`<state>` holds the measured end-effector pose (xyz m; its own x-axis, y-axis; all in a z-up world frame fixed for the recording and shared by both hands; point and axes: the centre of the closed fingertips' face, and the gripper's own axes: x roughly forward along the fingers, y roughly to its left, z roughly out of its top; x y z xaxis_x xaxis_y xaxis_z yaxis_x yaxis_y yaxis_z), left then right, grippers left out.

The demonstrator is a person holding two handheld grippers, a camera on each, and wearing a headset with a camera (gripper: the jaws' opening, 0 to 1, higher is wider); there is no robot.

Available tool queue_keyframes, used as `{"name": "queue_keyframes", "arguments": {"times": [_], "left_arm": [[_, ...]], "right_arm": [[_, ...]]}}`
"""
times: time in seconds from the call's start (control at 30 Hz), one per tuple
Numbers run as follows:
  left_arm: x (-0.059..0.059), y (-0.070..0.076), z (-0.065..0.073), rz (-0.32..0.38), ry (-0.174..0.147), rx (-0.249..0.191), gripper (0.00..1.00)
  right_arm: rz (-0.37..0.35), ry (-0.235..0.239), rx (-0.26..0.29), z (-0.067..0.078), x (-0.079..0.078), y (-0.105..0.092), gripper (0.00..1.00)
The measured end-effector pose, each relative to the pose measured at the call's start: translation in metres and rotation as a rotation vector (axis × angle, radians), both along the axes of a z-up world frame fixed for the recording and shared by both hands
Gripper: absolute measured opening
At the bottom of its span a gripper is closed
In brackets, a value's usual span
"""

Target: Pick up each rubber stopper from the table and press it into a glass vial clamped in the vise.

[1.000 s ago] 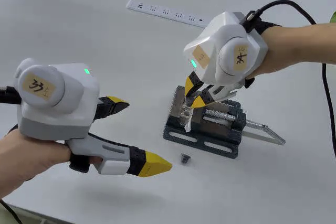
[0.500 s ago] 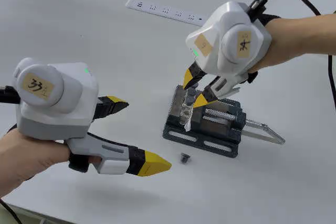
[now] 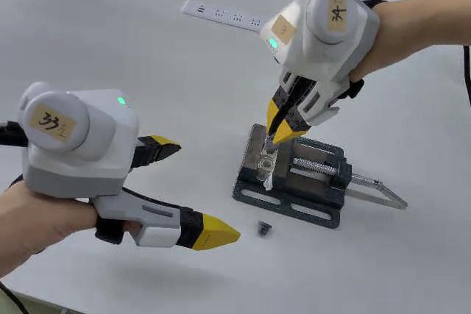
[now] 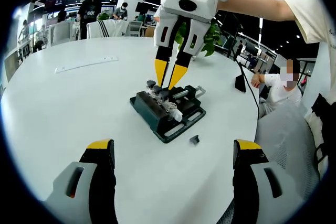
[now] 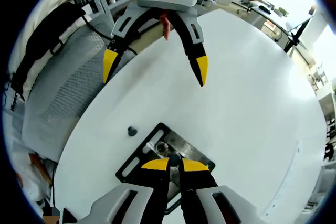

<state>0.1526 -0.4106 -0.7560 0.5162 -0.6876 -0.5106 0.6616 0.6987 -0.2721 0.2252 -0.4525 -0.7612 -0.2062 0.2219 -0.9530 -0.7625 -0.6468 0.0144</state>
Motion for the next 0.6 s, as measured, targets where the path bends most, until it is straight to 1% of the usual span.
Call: {"name": "queue_keyframes", "arguments": {"times": [0.07, 0.2, 0.53, 0.6], "left_arm": [[0.001, 0.0016, -0.0006, 0.002, 0.001, -0.001, 0.93], [0.0013, 0.0013, -0.0021, 0.001, 0.004, -0.001, 0.93], [0.0007, -0.0006, -0.005, 0.001, 0.014, -0.005, 0.92], [0.0003, -0.0007, -0.0056, 0.0, 0.015, -0.005, 0.92]], "right_arm": [[-0.005, -0.004, -0.013, -0.0027, 0.0002, -0.0017, 0.03], [-0.014, -0.008, -0.003, -0.0039, 0.0029, -0.001, 0.02], [-0.017, -0.001, -0.015, -0.0057, -0.0006, -0.0022, 0.0], [-0.014, -0.007, -0.017, -0.0067, -0.0016, -0.0026, 0.0]]}}
